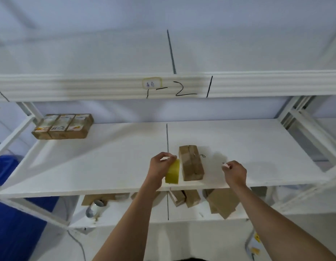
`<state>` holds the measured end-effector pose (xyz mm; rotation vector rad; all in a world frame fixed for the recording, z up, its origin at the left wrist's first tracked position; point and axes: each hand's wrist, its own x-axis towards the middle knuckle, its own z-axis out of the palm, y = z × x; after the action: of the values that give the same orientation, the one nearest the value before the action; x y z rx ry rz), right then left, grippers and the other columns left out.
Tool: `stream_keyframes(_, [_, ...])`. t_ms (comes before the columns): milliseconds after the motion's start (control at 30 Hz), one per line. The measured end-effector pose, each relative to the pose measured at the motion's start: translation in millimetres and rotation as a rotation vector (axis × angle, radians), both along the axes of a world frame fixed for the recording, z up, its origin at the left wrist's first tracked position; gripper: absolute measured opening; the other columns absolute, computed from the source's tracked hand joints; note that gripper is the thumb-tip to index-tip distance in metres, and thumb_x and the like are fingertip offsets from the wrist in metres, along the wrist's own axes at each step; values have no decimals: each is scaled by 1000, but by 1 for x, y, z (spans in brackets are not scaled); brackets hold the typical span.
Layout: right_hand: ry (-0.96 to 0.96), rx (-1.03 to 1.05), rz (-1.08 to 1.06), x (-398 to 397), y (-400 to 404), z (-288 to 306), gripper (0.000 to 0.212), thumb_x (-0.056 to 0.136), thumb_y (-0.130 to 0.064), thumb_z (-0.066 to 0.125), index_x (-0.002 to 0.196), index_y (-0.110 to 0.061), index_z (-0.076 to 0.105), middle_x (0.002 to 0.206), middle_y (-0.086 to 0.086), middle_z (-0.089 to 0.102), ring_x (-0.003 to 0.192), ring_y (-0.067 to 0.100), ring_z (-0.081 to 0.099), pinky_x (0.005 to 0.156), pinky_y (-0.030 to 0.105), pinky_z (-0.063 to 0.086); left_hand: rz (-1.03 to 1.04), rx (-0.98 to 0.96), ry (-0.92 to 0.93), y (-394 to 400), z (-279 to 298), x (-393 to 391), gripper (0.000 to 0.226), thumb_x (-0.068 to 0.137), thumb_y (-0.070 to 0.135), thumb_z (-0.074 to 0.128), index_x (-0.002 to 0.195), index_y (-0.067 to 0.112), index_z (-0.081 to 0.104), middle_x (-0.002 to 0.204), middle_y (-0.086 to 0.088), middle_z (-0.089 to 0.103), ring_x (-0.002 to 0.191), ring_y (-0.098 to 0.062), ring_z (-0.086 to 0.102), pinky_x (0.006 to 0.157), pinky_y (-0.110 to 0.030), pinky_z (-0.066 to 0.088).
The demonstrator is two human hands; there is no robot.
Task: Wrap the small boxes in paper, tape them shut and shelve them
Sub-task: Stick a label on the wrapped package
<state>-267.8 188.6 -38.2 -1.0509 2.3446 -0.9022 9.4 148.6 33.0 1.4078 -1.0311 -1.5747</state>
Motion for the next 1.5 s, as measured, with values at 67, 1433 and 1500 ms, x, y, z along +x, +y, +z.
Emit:
stream_keyframes(67, [9,88,33,-21,2,-8,21,93,-21,66,101,-3,73,107,13,72,100,30,65,75,25,40,-14,-27,1,-3,5,-19,11,88,20,76,89,12,69,87,-9,70,64,-16,64,53,-25,51])
stream_keyframes(1433, [-153,85,832,260,-79,93,19,89,-4,63,84,-10,81,76,4,73,72,20,69,66,26,59,126,47,-139,-3,-3,135,20,94,26,57,96,17,74,91,-6,70,78,-20,62,66,-31,48])
stream_keyframes(1500, [-129,96,843,289,-81,89,17,87,-4,66,80,-11,80,72,0,72,65,12,65,63,24,55,66,71,-137,1,-7,168,15,92,26,63,99,20,74,94,-7,72,80,-22,65,67,-33,53])
